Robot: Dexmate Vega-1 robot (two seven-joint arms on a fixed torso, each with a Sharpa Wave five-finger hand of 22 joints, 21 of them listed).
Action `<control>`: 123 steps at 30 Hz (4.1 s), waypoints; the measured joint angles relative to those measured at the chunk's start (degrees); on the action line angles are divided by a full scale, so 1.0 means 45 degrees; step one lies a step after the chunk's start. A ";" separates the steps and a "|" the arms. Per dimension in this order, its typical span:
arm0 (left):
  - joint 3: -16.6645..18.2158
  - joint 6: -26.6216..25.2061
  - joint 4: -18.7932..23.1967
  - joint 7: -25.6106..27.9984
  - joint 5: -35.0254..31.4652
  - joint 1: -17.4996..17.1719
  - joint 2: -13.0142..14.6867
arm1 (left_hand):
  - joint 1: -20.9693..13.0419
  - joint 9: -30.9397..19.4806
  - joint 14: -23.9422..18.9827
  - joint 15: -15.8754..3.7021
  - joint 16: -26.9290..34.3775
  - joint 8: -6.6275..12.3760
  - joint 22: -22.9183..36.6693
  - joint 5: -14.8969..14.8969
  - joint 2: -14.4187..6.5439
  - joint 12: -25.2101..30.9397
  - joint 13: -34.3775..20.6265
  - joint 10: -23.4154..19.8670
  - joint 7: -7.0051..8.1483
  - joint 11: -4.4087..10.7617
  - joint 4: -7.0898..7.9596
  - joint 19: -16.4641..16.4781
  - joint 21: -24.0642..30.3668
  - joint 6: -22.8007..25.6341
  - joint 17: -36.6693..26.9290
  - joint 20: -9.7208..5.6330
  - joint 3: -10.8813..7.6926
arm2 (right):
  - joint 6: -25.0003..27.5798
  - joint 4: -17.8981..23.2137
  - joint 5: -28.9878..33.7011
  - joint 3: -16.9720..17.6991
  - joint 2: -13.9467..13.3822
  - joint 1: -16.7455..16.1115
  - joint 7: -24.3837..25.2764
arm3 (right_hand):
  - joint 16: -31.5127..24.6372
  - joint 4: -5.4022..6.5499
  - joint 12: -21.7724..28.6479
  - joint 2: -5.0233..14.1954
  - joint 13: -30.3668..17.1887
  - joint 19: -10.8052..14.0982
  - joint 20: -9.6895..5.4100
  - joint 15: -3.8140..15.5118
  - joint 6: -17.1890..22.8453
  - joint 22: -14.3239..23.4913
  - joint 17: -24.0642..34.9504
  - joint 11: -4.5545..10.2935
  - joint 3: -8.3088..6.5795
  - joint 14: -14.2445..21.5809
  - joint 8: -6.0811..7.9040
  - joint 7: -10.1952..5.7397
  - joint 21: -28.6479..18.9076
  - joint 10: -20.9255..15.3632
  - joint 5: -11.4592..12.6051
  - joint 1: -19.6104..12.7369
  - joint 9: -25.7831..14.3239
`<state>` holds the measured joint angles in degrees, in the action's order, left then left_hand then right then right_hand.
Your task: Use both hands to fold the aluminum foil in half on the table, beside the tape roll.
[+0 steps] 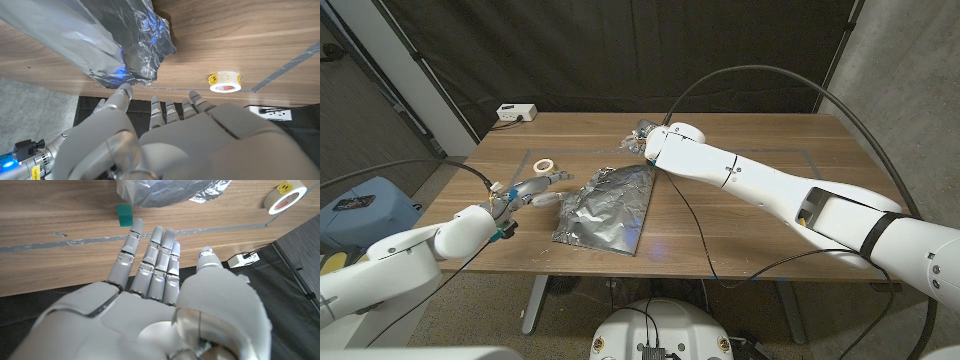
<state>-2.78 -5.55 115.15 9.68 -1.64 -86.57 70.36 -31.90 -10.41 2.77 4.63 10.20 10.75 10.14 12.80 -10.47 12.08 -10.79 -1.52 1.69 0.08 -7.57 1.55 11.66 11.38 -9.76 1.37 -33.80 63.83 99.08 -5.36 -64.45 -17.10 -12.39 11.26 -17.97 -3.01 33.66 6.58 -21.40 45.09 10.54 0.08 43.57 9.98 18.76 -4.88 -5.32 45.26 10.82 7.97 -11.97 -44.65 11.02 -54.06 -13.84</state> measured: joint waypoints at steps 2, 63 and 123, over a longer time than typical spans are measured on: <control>0.0183 -0.0008 0.0040 0.0001 0.0023 -0.0128 -0.0112 | 0.0000 0.0000 0.0000 0.0000 0.0000 0.0000 0.0000 0.0000 0.0000 0.0000 0.0000 0.0001 -0.0015 -0.0001 0.0000 0.0038 0.0000 0.0015 0.0000 0.0038 0.0000 | -0.0007 0.0007 0.0002 0.0028 -0.0032 -0.0020 -0.0010 | 0.0000 0.0000 0.0000 0.0000 0.0000 0.0000 0.0000 0.0000 0.0000 0.0000 0.0000 0.0000 0.0000 0.0000 0.0000 0.0000 0.0000 0.0000 0.0000 0.0000 0.0000; -0.5787 0.2912 -0.2498 -0.3394 -0.4609 0.7362 -0.2098 | -0.0048 -0.0002 -0.0459 -0.1148 0.0000 0.0000 0.0003 0.0000 0.0050 0.0099 0.0001 -0.0644 0.0675 0.0781 -0.0002 0.0337 0.0009 0.0524 0.0034 -0.0353 0.0350 | 0.0185 0.1646 -0.0012 0.1566 -0.1492 -0.1158 0.0731 | 0.0197 -0.0175 -0.0203 0.0167 0.0274 -0.0139 0.0137 -0.0069 0.0003 0.0000 0.0178 -0.0025 -0.0102 -0.0069 0.0098 -0.0001 0.0114 0.0155 0.0000 0.0167 0.0179; -0.6888 0.2124 -0.2855 -0.5871 -0.6179 0.8564 -0.2097 | 0.0172 0.0028 -0.0732 -0.1325 0.0100 -0.0076 0.0003 -0.0086 0.0135 0.0197 -0.0058 -0.0981 0.0689 0.0757 0.0192 0.0268 0.0009 0.0538 0.0037 -0.0420 0.0755 | 0.0630 0.3459 0.0667 0.1432 -0.2769 -0.1860 0.1476 | 0.0652 0.0065 -0.1244 0.0481 0.0809 -0.0938 0.0113 -0.0118 -0.0159 0.0000 0.0082 0.0230 -0.0115 -0.0661 0.0098 -0.0347 0.0260 0.1274 -0.0050 0.1101 0.0356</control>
<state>-33.78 4.01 102.30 -16.73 -29.45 -48.03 60.93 -31.13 -10.28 -0.52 -1.33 10.65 10.41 10.15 12.41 -9.86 12.97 -11.05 -5.94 4.79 3.48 -6.70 2.76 11.71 13.80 -9.59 -0.51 -30.40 66.66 114.64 -2.36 -58.00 -29.56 -20.76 17.90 -15.03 -2.72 28.06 8.75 -17.76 40.87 11.05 -0.45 42.85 9.98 19.13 -3.85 -5.84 42.29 11.26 6.41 -10.80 -38.92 10.80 -49.10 -12.24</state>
